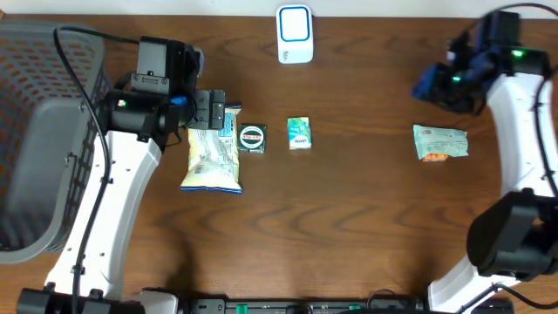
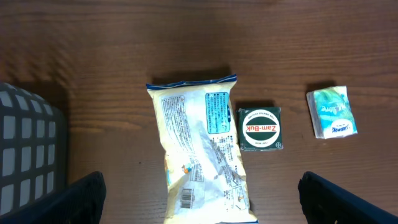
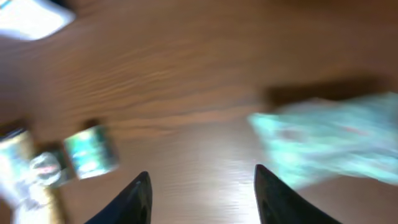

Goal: Scan the item barcode
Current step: 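Reach the right gripper to the green Kleenex pack and grasp it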

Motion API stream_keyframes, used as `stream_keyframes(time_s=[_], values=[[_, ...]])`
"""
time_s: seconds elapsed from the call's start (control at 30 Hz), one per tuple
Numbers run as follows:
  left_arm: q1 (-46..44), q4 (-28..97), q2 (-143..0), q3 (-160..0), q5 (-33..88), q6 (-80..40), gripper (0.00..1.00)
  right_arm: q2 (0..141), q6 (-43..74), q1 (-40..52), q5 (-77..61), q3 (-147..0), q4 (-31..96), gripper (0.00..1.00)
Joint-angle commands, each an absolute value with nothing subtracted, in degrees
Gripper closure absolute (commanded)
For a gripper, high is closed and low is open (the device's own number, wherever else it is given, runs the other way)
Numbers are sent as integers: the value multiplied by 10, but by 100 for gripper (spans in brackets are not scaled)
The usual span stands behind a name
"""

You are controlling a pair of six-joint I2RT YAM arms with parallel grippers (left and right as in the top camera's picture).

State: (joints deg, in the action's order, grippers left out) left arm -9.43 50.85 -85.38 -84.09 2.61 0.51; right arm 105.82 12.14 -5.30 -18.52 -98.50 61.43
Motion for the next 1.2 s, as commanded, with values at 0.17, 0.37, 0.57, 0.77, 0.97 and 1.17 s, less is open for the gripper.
stream_keyframes(time_s=[0.17,0.37,0.57,0.77,0.97,1.17], values=[[-92,510,-854,-846,23,15,2,1070,207,109,-262,-921,472,60],[-92,510,-854,-846,23,15,2,1102,293,190,-253,-862,343,76],[-92,510,-854,-846,23,15,2,1164,321,247,-254,-854,271,78],[-92,510,-854,-846,23,15,2,1210,323,275,-243,-854,249,73],[-92,510,-854,-846,23,15,2,1214,312,263,-226,-854,284,71],[-92,510,-854,-846,23,15,2,1214,284,249,-184,-854,346,69]])
